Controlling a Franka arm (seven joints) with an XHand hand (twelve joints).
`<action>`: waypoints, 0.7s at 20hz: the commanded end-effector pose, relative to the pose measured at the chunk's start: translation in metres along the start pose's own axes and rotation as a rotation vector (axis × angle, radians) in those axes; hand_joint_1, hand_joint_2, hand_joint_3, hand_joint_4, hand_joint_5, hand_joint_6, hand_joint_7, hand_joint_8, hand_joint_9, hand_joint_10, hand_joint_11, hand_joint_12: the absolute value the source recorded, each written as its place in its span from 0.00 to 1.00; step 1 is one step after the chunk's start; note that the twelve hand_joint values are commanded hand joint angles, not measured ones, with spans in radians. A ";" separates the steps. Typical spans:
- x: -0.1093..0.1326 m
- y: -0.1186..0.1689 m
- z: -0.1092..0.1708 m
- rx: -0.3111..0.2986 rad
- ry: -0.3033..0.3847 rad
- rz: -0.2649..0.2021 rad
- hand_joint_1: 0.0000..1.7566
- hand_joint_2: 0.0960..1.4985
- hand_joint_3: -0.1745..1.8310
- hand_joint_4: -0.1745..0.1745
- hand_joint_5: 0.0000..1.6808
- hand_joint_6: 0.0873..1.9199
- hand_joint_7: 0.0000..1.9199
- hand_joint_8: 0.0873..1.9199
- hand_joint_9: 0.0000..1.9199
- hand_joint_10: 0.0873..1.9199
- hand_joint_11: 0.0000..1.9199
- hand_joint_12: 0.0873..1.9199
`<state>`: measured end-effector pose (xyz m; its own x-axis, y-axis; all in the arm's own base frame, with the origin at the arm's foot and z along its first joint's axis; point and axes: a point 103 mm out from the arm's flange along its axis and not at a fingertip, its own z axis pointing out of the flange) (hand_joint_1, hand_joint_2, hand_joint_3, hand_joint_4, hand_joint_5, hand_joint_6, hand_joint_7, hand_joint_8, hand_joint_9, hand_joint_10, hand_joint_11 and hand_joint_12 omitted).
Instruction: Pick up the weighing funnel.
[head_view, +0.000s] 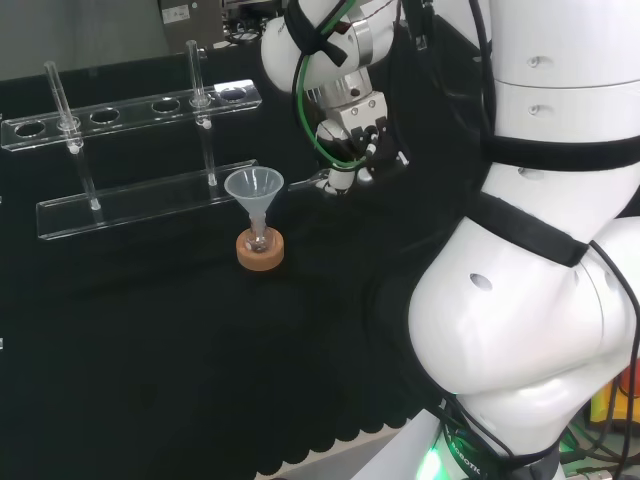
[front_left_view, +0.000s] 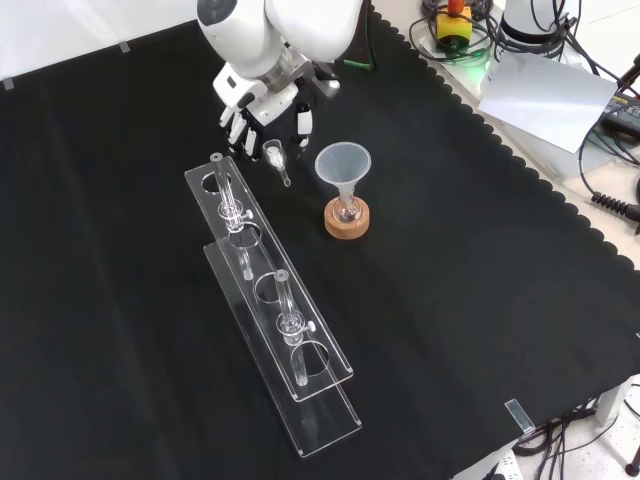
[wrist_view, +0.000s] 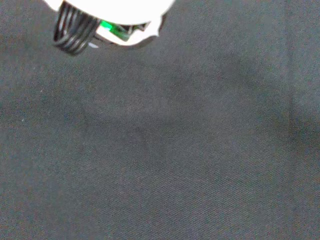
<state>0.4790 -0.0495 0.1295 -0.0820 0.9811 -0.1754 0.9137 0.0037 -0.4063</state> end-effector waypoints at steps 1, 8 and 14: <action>-0.011 -0.019 -0.023 -0.024 -0.057 0.023 0.63 0.42 0.41 1.00 0.72 0.38 0.22 0.31 0.39 0.25 0.21 0.66; -0.017 -0.042 -0.047 -0.047 -0.094 0.053 0.63 0.42 0.41 1.00 0.72 0.38 0.22 0.30 0.39 0.25 0.21 0.66; -0.017 -0.059 -0.060 -0.066 -0.107 0.060 0.63 0.42 0.41 1.00 0.72 0.38 0.22 0.30 0.39 0.25 0.21 0.66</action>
<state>0.4629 -0.0559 0.1987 -0.0647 0.9607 -0.2701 0.9413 -0.0311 -0.3362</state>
